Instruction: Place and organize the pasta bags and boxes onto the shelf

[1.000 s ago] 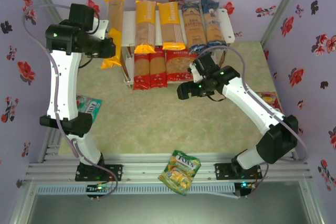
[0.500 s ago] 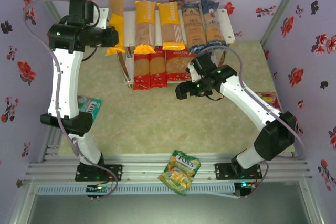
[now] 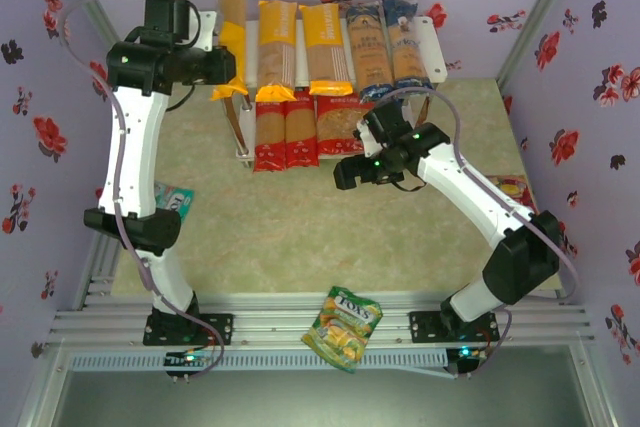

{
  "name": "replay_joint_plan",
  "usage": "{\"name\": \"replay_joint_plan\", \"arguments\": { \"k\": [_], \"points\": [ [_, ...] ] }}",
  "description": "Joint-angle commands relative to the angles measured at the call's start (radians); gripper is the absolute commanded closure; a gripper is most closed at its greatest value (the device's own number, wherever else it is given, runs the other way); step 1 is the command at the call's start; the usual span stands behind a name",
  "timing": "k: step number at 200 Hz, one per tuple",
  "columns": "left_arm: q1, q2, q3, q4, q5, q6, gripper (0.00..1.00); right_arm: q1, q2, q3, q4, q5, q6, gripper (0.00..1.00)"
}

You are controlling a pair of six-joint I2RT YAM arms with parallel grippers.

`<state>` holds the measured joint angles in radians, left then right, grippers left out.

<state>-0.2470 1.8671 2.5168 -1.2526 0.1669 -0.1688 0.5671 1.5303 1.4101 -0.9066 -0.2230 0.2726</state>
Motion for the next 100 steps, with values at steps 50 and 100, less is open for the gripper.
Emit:
{"name": "replay_joint_plan", "arguments": {
  "k": [50,100],
  "points": [
    [-0.016,0.021,-0.014,0.143,-0.036,-0.024,0.68,-0.010,-0.001,0.000,0.009,-0.006,0.020,0.05],
    [-0.048,0.019,-0.026,0.148,-0.039,-0.031,0.65,-0.012,-0.018,-0.021,0.017,-0.007,0.026,0.05]
  ]
}}
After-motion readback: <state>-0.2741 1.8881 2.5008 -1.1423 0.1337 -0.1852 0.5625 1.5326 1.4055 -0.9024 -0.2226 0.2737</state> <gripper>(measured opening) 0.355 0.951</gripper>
